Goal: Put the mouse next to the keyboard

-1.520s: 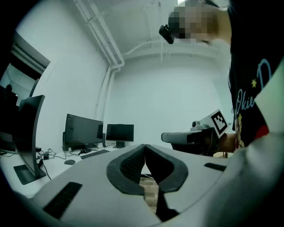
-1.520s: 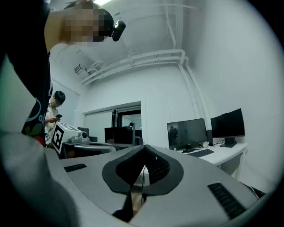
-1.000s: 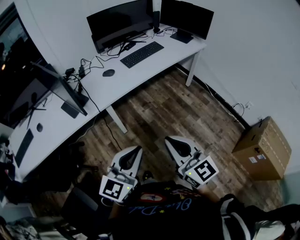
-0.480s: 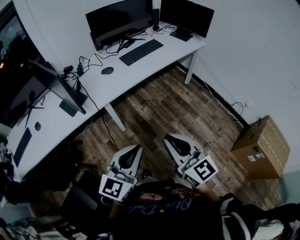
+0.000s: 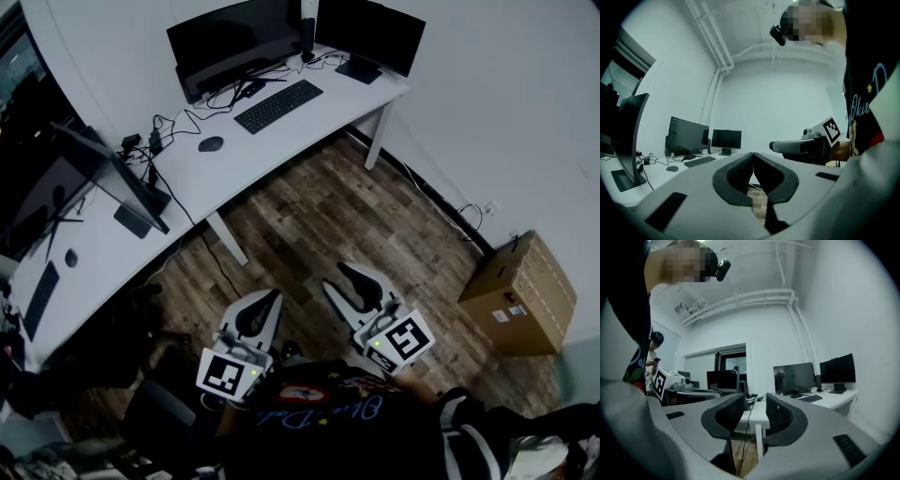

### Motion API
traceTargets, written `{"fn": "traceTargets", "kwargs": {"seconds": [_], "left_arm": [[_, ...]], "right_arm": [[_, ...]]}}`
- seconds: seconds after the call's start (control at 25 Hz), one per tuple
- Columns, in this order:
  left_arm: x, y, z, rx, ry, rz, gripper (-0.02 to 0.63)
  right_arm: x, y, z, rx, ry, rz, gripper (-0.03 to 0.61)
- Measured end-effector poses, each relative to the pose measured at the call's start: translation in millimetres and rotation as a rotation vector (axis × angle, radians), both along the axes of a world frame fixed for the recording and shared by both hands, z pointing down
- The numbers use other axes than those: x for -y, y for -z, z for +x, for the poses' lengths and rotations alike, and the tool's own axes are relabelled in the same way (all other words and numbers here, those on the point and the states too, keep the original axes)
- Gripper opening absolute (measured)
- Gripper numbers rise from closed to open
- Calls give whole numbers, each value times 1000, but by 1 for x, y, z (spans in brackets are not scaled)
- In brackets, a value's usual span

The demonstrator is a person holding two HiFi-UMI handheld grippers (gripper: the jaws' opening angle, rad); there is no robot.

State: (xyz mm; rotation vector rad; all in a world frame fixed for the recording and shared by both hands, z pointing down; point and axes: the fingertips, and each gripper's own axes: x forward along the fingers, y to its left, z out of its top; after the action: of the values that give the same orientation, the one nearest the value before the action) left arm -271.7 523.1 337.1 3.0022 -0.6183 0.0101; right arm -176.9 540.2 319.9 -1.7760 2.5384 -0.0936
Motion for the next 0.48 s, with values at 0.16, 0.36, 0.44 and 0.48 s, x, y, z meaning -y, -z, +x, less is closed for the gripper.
{"fn": "traceTargets", "kwargs": {"seconds": [0.16,0.36,0.44,0.48], "left_arm": [[8,0,1,-5,-9,4,2],[22,-2,-3,-9,-19,8,2],[29,-2,-6,-13,-24,11,2],[32,-2,-7,-15,-27,13,2]], "right_arm": [[7,1,0,4,-4,4,126],[20,1,-6,1,-3,11,147],[26,0,-9,0,-6,10,147],[29,0,-11,-1,-9,10,147]]}}
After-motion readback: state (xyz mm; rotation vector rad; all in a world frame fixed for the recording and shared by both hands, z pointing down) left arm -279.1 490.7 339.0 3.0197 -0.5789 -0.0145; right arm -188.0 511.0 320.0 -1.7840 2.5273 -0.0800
